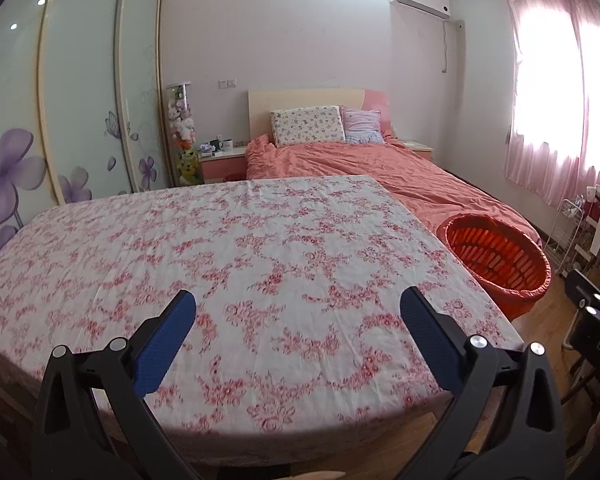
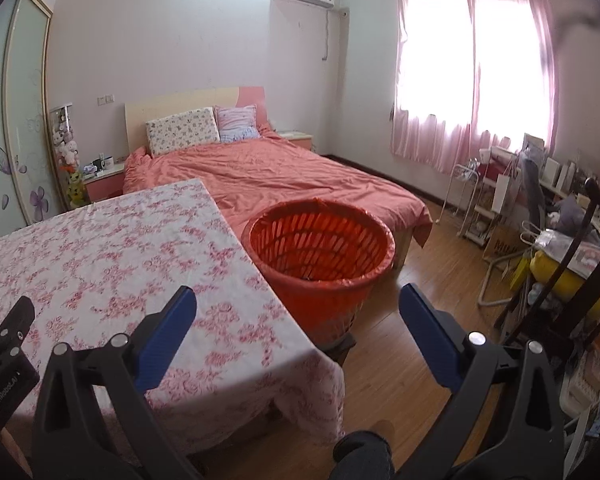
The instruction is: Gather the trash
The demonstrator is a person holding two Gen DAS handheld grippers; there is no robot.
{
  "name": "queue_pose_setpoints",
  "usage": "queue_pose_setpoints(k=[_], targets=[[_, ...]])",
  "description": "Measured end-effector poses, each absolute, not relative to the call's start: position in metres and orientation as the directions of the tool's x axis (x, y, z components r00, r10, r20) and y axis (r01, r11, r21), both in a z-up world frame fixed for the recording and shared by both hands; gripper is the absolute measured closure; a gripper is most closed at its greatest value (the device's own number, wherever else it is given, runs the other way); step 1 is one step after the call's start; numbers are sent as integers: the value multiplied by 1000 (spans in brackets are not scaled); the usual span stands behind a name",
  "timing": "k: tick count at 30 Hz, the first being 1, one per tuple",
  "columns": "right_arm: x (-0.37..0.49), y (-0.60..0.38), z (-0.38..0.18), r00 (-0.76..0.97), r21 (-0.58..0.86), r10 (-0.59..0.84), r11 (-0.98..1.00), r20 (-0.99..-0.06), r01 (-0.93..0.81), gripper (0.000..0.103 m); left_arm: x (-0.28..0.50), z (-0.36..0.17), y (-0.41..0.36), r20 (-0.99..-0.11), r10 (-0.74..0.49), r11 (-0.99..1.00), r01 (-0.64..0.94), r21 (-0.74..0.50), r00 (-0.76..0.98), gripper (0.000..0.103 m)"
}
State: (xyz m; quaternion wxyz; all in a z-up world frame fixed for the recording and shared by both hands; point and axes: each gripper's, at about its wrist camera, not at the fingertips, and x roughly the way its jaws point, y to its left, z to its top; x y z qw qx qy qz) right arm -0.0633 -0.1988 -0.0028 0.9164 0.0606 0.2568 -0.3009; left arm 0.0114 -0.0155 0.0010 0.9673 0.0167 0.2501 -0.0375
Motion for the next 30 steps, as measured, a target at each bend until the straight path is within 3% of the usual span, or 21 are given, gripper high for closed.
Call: queue_pose_setpoints(k=[6,30], targets=[[-67,-193,-5,682,-25,-496,818,-537,575,4,5,-2,-9,-507,-42,999,51,4,861,2],[-78,-191,0,660,-61,-550,790,-512,611,4,-7,5,-6,-498,-31,1000,28,-14,867,2]])
